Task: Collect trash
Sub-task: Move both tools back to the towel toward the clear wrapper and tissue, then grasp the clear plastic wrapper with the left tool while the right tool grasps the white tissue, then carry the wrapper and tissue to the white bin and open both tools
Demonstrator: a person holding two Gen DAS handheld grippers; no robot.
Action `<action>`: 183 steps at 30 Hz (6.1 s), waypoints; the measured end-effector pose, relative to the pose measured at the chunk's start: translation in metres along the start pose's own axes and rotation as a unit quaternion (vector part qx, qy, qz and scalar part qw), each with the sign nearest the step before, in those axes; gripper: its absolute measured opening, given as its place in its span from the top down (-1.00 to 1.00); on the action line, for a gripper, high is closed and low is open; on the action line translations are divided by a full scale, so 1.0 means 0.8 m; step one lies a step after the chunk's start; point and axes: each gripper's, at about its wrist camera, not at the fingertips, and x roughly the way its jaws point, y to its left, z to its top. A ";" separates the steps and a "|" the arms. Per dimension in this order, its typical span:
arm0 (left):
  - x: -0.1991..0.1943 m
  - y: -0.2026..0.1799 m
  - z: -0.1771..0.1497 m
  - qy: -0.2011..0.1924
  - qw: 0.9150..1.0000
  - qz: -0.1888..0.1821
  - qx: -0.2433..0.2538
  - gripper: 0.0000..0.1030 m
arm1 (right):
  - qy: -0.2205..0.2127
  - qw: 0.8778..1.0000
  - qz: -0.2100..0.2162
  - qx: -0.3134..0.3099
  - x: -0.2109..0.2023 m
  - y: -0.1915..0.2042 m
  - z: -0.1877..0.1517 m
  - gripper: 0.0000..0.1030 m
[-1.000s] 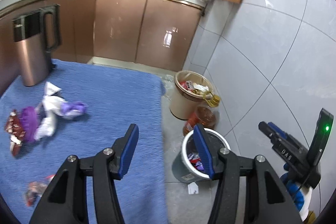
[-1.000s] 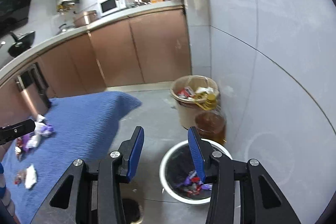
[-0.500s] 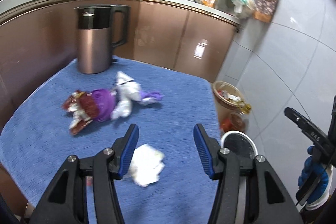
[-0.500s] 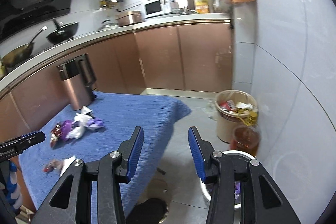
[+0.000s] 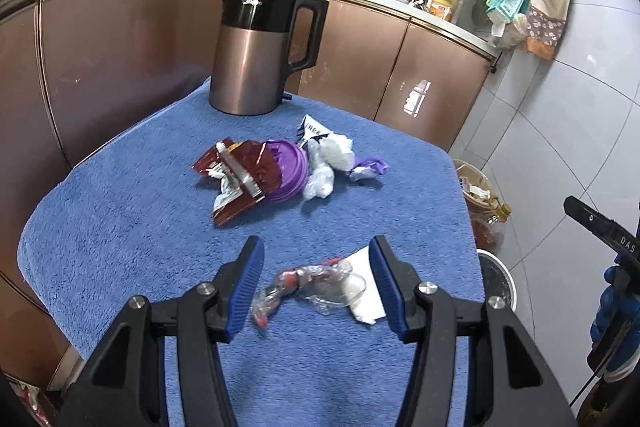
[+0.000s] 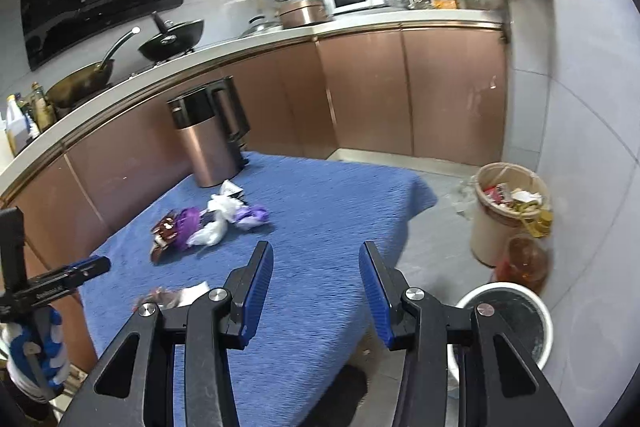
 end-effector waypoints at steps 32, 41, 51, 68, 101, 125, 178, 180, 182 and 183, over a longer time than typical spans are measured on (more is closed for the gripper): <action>0.042 0.094 -0.039 0.029 0.999 -0.018 0.001 -0.02 | 0.137 0.987 0.058 -0.060 0.125 0.122 -0.022 0.18; 0.057 0.079 -0.036 0.047 0.997 -0.045 0.028 -0.02 | 0.163 0.983 0.080 -0.037 0.156 0.128 -0.035 0.18; 0.093 0.060 -0.044 0.094 0.990 -0.090 0.046 0.00 | 0.198 0.975 0.101 -0.019 0.194 0.121 -0.052 0.19; 0.113 0.057 -0.053 0.122 0.987 -0.098 0.036 0.52 | 0.230 0.965 0.127 -0.019 0.234 0.125 -0.068 0.43; 0.022 0.071 -0.052 0.041 0.998 -0.026 -0.045 0.78 | 0.195 0.971 0.131 -0.053 0.192 0.141 -0.067 0.21; 0.026 0.087 -0.062 0.043 0.997 -0.026 -0.059 0.78 | 0.197 0.972 0.057 -0.115 0.220 0.157 -0.089 0.75; 0.283 -0.514 -0.007 0.201 0.936 -0.219 0.187 0.14 | 0.079 0.953 -0.248 0.154 0.012 -0.306 -0.115 0.09; 0.270 -0.501 -0.002 0.186 0.942 -0.207 0.186 0.13 | 0.075 0.953 -0.247 0.156 0.007 -0.302 -0.116 0.04; 0.251 -0.485 0.003 0.163 0.950 -0.192 0.185 0.13 | 0.069 0.954 -0.248 0.156 0.002 -0.296 -0.113 0.01; 0.239 -0.476 0.005 0.145 0.955 -0.179 0.187 0.13 | 0.064 0.954 -0.248 0.155 -0.002 -0.293 -0.112 -0.03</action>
